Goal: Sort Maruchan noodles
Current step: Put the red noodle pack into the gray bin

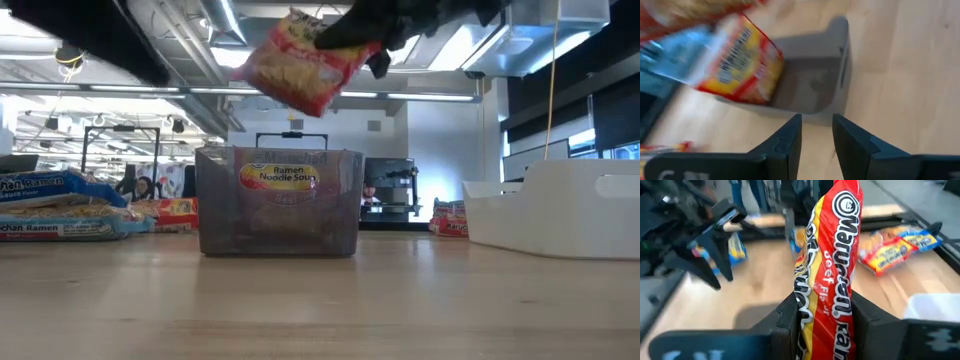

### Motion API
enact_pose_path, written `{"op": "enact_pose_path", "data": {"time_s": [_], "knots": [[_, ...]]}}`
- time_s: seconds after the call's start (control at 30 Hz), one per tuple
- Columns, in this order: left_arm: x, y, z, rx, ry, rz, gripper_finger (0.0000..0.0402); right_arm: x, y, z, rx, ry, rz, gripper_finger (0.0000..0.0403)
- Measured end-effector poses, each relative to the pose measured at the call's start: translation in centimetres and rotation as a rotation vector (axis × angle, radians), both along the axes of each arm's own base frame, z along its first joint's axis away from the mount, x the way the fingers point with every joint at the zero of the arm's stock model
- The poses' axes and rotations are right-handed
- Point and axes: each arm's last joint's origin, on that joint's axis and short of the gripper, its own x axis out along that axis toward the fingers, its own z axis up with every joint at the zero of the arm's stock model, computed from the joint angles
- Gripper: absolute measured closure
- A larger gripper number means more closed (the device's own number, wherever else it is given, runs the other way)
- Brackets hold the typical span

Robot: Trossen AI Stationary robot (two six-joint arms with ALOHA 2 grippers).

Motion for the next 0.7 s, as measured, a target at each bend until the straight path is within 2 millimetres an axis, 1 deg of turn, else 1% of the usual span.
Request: {"op": "enact_pose_path", "data": {"time_s": [0.1,0.17,0.23,0.3,0.37,0.43,0.53,0.6,0.7], "knots": [[1.7,1.3,-1.1,-0.09,0.056,-0.039,0.0314,0.2,-0.1,1.0,-0.064,0.022,0.019,0.0311],[2.8,1.7,-1.7,-0.15,0.068,-0.105,0.0322,0.2,-0.3,1.6,-0.103,0.045,0.025,0.0311],[3.9,1.9,-1.8,-0.214,0.067,-0.192,0.033,0.1,-0.3,1.9,-0.122,0.098,0.036,0.0311],[4.3,2.3,-1.3,-0.239,0.067,-0.262,0.0338,0.0,-0.3,2.1,-0.139,0.126,0.047,0.0311],[4.4,2.9,0.1,-0.242,0.027,-0.287,0.0346,0.0,-0.3,2.3,-0.152,0.135,0.053,0.0311],[3.9,3.6,1.7,-0.217,-0.011,-0.295,0.0353,0.0,-0.3,2.2,-0.162,0.146,0.059,0.0311],[2.3,4.8,4.2,-0.202,-0.112,-0.308,0.0362,0.0,-0.3,2.2,-0.176,0.148,0.066,0.0311],[0.6,5.8,5.1,-0.22,-0.18,-0.312,0.0368,0.1,-0.3,2.1,-0.191,0.145,0.073,0.0311],[-1.9,7.5,5.5,-0.289,-0.313,-0.321,0.0375,0.2,-0.2,1.9,-0.194,0.15,0.078,0.0311]]}}
